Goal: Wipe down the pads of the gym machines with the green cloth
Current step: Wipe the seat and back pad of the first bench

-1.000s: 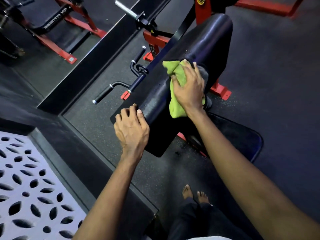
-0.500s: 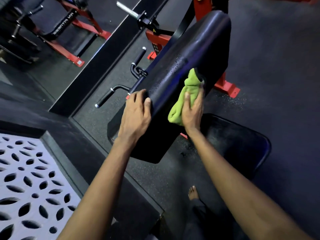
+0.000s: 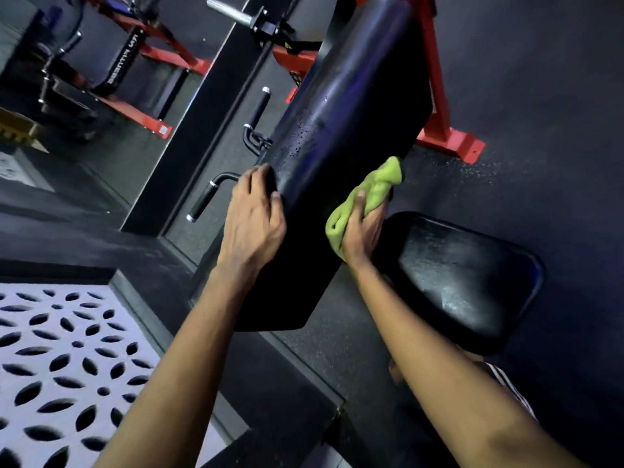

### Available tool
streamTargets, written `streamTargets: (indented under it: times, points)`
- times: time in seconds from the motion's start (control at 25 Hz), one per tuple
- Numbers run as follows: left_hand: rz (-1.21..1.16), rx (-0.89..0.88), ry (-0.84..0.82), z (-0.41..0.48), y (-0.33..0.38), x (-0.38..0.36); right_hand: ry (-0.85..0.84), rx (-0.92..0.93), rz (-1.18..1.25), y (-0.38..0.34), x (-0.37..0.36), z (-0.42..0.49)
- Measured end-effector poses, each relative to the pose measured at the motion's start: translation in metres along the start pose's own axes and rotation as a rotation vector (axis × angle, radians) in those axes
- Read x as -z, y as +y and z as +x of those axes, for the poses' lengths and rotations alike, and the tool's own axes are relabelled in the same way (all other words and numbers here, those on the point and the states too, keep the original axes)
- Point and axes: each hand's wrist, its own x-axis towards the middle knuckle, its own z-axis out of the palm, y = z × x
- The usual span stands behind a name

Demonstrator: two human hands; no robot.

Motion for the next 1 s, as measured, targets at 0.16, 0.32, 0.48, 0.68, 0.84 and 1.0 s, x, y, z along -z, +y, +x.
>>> streamTargets:
  times: [0.16,0.32,0.48,0.68,0.84,1.0]
  points:
    - [0.051,-0.016,0.025,0.031,0.015,-0.012,-0.045,0.017,-0.107,0.002,0.002,-0.023]
    - [0.049,0.02,0.054,0.026,0.017,-0.014,-0.092,0.214,-0.162,0.0,0.001,-0.027]
    - [0.045,0.163,0.043,0.029,0.022,-0.015,0.063,0.087,-0.082,-0.015,-0.004,0.063]
    - [0.098,0.187,0.028,0.029,0.025,-0.017,0.008,0.077,-0.112,-0.02,0.003,0.043]
    - [0.117,0.217,0.023,0.028,0.027,-0.017,-0.169,0.518,-0.203,-0.014,0.017,0.021]
    - [0.089,0.24,0.023,0.028,0.028,-0.014,-0.011,0.383,-0.122,-0.044,0.008,0.081]
